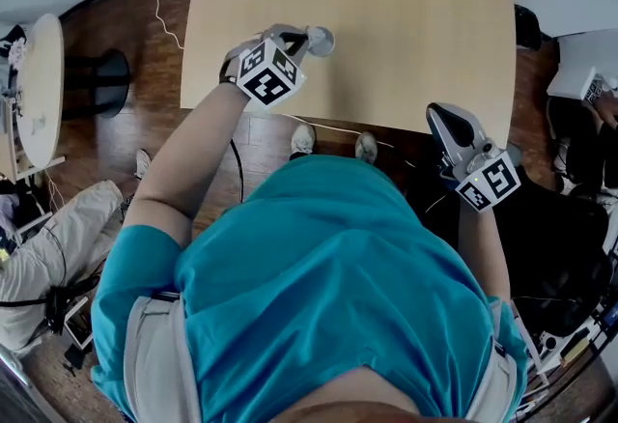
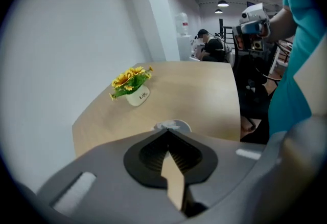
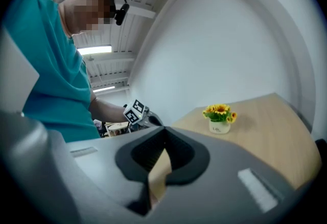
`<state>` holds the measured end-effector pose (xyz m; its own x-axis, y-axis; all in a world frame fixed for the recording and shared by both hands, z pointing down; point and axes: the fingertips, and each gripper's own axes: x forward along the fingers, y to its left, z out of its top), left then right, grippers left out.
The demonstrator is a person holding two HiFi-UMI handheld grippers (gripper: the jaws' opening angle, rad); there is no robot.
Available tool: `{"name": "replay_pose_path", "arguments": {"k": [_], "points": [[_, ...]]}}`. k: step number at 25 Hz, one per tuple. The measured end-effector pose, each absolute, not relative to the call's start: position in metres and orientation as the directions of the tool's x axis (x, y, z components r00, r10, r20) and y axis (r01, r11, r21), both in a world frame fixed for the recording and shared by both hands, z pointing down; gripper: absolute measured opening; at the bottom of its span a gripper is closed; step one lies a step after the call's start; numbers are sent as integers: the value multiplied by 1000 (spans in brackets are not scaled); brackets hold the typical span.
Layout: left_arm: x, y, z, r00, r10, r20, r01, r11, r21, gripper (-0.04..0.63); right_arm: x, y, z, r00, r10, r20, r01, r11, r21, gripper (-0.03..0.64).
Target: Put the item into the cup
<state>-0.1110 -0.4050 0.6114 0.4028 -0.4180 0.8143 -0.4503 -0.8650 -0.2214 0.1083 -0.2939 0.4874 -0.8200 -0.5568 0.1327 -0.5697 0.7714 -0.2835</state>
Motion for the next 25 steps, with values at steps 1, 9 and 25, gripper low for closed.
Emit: {"name": "replay_pose_path", "arguments": {"k": [1,9,25], "points": [[-110,-406,616,390,-410,825,-429,-873,-230,5,109,-294,488,-819,-558,133,-571,770,-286,0],[-104,-404,644,331,-359,873,-342,-908,-243,5,108,-296,489,-819,-558,133,-570,767,-294,0],[-93,-404,679,285,-287,915,-278,-938,-208,5,117,-289,499,-807,-575,135,-585,745,-321,0]]}}
